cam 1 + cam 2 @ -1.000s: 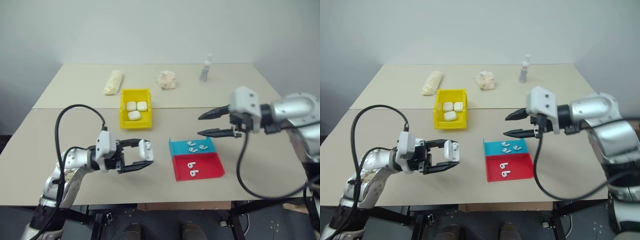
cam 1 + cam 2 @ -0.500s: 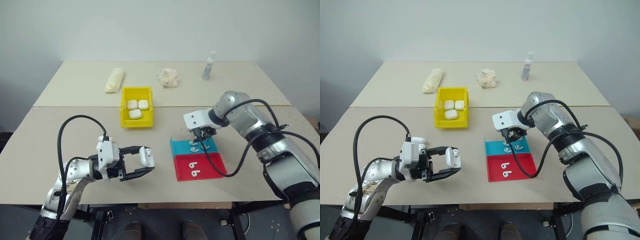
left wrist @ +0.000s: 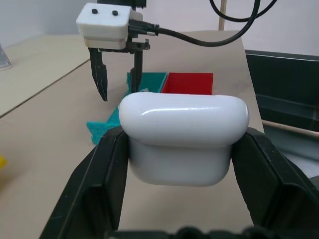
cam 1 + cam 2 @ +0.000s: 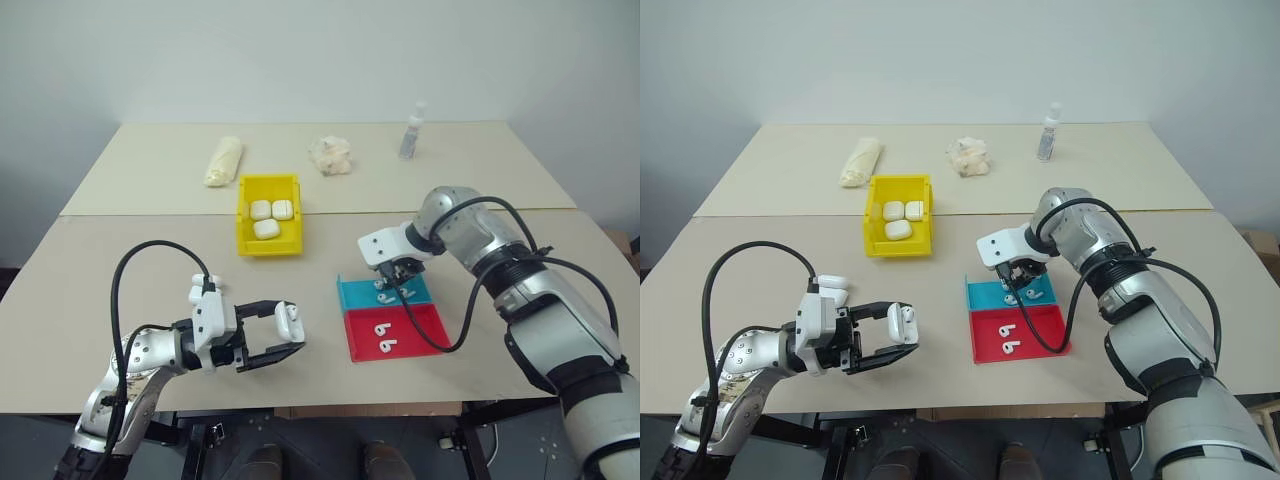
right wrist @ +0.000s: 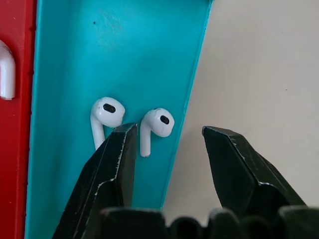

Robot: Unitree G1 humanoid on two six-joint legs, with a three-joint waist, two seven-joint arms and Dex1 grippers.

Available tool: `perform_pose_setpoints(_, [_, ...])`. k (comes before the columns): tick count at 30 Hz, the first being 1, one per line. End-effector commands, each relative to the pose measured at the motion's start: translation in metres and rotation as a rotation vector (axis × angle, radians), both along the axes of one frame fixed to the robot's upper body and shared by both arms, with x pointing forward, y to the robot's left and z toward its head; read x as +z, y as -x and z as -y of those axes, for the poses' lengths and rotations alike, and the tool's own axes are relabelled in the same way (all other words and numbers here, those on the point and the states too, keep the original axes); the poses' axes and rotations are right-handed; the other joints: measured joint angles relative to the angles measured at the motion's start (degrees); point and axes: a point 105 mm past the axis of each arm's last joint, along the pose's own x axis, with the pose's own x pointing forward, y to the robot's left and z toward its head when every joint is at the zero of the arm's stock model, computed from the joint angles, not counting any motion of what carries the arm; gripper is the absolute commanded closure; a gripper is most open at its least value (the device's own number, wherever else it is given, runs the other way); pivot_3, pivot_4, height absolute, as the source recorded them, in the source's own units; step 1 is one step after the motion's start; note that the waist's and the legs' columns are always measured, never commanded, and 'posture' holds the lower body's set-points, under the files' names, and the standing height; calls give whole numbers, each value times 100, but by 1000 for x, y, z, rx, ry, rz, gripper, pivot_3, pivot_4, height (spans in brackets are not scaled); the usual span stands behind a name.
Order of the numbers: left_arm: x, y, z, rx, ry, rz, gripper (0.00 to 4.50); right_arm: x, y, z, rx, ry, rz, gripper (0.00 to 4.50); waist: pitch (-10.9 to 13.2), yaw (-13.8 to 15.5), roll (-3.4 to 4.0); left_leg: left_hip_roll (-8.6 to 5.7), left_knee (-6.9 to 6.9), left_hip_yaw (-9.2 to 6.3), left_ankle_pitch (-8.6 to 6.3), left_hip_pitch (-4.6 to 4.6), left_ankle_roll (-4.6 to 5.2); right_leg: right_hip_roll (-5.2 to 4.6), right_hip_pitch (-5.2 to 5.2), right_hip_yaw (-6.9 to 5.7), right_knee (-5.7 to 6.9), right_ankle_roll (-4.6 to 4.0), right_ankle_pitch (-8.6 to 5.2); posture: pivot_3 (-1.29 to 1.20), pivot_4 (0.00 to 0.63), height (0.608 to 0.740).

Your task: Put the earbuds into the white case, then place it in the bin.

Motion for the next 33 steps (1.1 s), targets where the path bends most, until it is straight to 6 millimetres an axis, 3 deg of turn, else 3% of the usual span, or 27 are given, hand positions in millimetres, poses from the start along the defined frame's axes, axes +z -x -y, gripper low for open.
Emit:
perform_pose_setpoints(1, [12,1,-1,1,3,61,1722,9,-4,-1,-6,-18,35,1956,0,-21,1,0,0,0,1,0,-2,0,0,0,0,0,0,0,150,740])
perform_pose_setpoints(18, [12,-1,-1,4,-4,62,1722,2,-4,-9,3,-41,16,1956,0,-69,1,2,-4,-3,2,2,-4,1,1,0,6,-1,1,0,150,740])
perform_pose_setpoints(19, [12,-1,-2,4,-6,62,1722,1,-3,-9,7,-41,11,2329,0,-68,1,1,-5,-3,2,2,-4,1,0,0,6,-1,1,0,150,740])
perform_pose_setpoints(32, [12,-1,-2,-4,-18,68,1722,-4,0,-4,3,-22,2,2329,0,-68,1,2,-4,-3,3,3,-5,1,1,0,6,-1,1,0,150,740])
perform_pose_setpoints(33, [12,-1,-2,-4,-19,69,1722,-4,0,-4,6,-21,-1,2499,0,-68,1,2,-4,-3,3,3,-5,1,1,0,6,-1,1,0,150,740])
